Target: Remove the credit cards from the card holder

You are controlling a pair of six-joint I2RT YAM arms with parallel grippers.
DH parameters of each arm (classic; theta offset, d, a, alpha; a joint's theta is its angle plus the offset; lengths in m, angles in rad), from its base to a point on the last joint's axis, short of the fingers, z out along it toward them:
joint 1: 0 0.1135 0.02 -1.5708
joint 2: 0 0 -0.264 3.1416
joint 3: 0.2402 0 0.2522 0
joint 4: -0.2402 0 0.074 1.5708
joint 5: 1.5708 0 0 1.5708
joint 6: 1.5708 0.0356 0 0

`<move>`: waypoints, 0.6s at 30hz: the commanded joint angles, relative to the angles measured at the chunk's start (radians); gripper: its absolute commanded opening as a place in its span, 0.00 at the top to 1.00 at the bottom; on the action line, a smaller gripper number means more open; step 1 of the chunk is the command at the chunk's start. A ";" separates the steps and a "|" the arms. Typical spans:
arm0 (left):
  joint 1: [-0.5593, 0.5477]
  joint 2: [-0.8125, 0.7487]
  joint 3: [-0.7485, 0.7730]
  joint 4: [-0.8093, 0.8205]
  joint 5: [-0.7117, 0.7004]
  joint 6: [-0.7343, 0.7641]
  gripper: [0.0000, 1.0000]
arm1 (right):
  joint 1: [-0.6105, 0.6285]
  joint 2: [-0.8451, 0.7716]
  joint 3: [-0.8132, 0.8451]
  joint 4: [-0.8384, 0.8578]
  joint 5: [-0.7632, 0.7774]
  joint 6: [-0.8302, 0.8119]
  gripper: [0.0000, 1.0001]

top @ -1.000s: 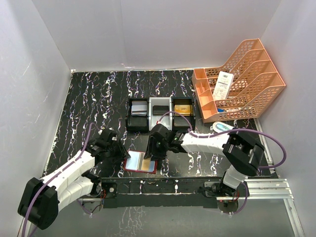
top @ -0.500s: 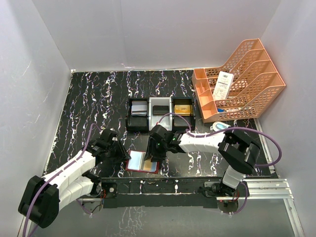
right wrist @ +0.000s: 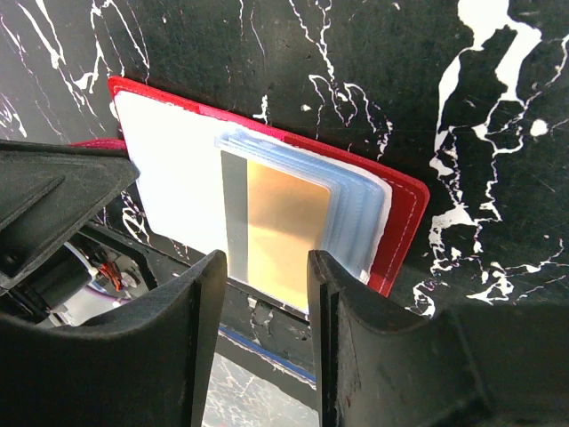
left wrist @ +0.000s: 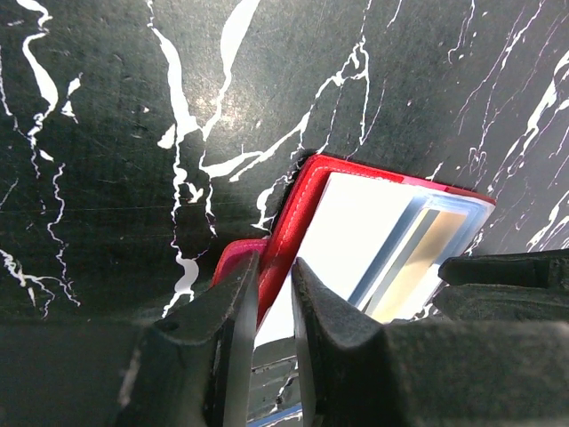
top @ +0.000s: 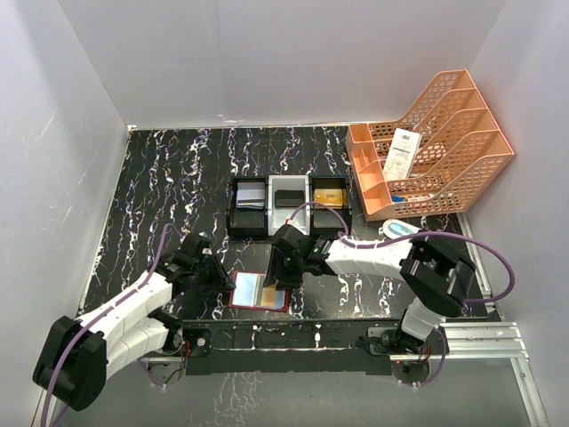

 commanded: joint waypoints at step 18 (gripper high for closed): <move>-0.007 0.005 -0.028 0.006 0.053 -0.006 0.83 | 0.005 -0.060 -0.023 -0.007 0.053 0.036 0.60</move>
